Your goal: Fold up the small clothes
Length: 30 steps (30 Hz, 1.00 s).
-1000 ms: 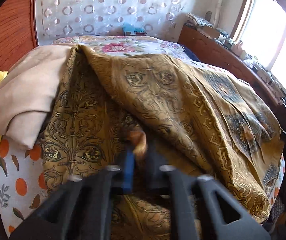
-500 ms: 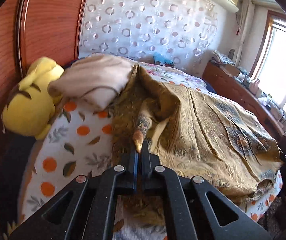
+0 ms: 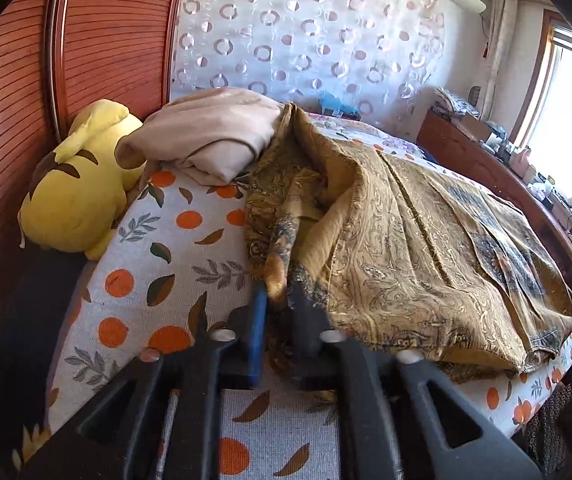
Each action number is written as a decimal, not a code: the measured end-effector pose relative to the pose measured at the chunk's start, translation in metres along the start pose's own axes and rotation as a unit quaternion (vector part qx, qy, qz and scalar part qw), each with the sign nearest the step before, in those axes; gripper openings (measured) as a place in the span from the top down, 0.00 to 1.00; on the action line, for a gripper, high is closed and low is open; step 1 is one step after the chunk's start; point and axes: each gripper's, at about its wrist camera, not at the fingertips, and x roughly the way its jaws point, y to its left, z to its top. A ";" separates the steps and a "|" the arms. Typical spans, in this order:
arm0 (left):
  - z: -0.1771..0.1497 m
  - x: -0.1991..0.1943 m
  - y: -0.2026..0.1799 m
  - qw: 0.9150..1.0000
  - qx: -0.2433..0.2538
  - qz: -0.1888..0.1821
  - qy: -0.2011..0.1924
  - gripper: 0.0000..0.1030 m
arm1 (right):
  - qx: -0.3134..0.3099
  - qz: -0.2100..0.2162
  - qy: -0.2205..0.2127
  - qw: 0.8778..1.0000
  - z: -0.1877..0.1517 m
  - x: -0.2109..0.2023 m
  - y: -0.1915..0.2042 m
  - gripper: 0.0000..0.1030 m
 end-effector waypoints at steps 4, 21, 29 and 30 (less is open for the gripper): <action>0.003 0.000 0.003 1.000 0.001 -0.003 0.000 0.55 | -0.011 -0.024 -0.004 1.000 0.004 0.005 -0.002 0.59; 0.007 0.025 0.003 0.999 0.000 -0.001 0.038 0.54 | -0.031 0.018 -0.003 0.999 0.004 0.021 0.028 0.43; 0.004 0.020 0.005 0.999 -0.012 -0.036 0.035 0.57 | -0.048 0.059 0.018 0.997 -0.002 0.039 0.055 0.36; 0.004 0.020 0.004 0.999 -0.011 -0.034 0.034 0.58 | -0.053 0.061 0.019 0.996 -0.002 0.041 0.058 0.35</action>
